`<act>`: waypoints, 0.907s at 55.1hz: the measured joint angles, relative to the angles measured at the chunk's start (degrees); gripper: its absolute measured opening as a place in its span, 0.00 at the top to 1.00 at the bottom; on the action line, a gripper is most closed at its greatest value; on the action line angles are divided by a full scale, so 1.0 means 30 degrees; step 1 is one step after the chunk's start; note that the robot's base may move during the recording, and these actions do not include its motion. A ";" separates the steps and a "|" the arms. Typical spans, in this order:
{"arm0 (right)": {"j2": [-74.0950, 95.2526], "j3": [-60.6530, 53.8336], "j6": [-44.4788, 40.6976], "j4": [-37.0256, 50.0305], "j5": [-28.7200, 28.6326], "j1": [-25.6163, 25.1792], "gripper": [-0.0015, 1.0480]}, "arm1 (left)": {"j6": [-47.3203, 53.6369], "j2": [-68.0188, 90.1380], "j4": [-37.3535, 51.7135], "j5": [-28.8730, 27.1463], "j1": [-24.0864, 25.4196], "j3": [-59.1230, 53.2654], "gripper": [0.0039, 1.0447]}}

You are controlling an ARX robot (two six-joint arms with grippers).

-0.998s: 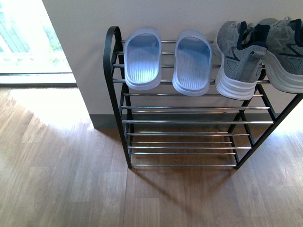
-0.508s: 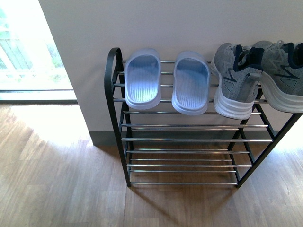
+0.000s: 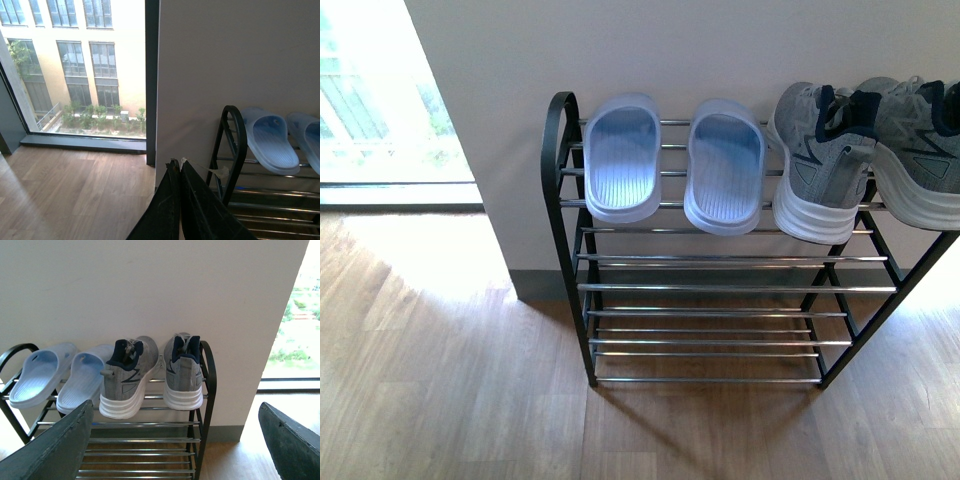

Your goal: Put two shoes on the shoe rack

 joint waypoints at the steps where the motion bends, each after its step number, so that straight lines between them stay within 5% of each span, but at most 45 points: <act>1: 0.0000 0.0000 -0.0007 0.0000 0.0000 0.0000 0.09 | 0.0000 0.0007 0.0000 0.0000 0.0000 0.0000 0.88; 7: 0.0000 0.0000 0.0000 0.0000 0.0000 0.0000 0.09 | 0.0007 0.0000 0.0000 0.0000 0.0000 0.0000 0.71; 23: 0.0007 0.0000 0.0000 0.0000 0.0007 0.0000 0.09 | 0.0051 -0.0007 0.0000 0.0000 0.0000 0.0000 0.07; 50: 0.0007 0.0000 -0.0007 0.0000 0.0036 0.0000 0.09 | 0.0044 -0.0007 0.0000 0.0007 0.0000 0.0000 0.09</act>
